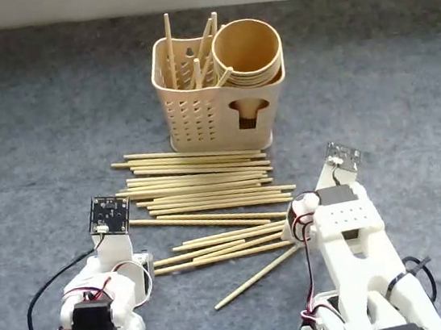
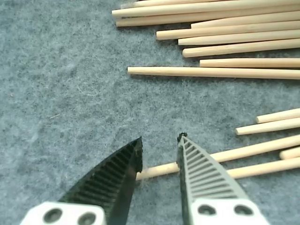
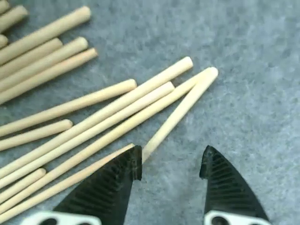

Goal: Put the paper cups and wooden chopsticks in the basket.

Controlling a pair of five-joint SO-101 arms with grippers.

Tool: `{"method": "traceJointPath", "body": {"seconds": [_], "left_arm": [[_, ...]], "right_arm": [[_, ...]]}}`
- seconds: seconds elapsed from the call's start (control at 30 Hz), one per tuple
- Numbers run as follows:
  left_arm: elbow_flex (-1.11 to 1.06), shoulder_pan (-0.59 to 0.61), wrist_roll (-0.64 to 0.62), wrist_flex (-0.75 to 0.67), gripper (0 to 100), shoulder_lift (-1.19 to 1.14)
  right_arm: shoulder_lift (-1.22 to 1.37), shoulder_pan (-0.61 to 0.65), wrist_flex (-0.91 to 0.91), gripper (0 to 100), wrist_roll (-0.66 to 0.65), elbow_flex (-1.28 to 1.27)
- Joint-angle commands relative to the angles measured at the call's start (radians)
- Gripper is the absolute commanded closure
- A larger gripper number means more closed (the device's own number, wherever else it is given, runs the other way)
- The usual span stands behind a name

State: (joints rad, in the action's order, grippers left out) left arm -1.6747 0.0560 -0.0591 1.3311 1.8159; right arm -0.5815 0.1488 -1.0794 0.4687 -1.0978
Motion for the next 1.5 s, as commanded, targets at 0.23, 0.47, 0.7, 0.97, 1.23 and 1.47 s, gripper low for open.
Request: {"method": "traceJointPath", "body": {"seconds": [0.23, 0.47, 0.7, 0.97, 1.23, 1.47], "left_arm": [[-0.021, 0.004, 0.006, 0.005, 86, 0.004], [-0.021, 0.004, 0.006, 0.005, 86, 0.004], [-0.021, 0.004, 0.006, 0.005, 86, 0.004], [-0.021, 0.004, 0.006, 0.005, 86, 0.004], [-0.021, 0.004, 0.006, 0.005, 86, 0.004], [-0.021, 0.004, 0.006, 0.005, 86, 0.004]], "right_arm": [[0.012, -0.004, 0.137, 89.2, 0.028, -0.005], [0.002, -0.008, 0.148, 92.9, 0.026, -0.042], [0.001, -0.007, 0.136, 94.0, 0.026, -0.038], [-0.001, -0.01, 0.019, 99.4, 0.031, 0.058], [-0.048, -0.004, -0.209, 99.4, 0.032, 0.262], [-0.217, 0.041, -0.311, 99.4, 0.026, 0.489]]}}
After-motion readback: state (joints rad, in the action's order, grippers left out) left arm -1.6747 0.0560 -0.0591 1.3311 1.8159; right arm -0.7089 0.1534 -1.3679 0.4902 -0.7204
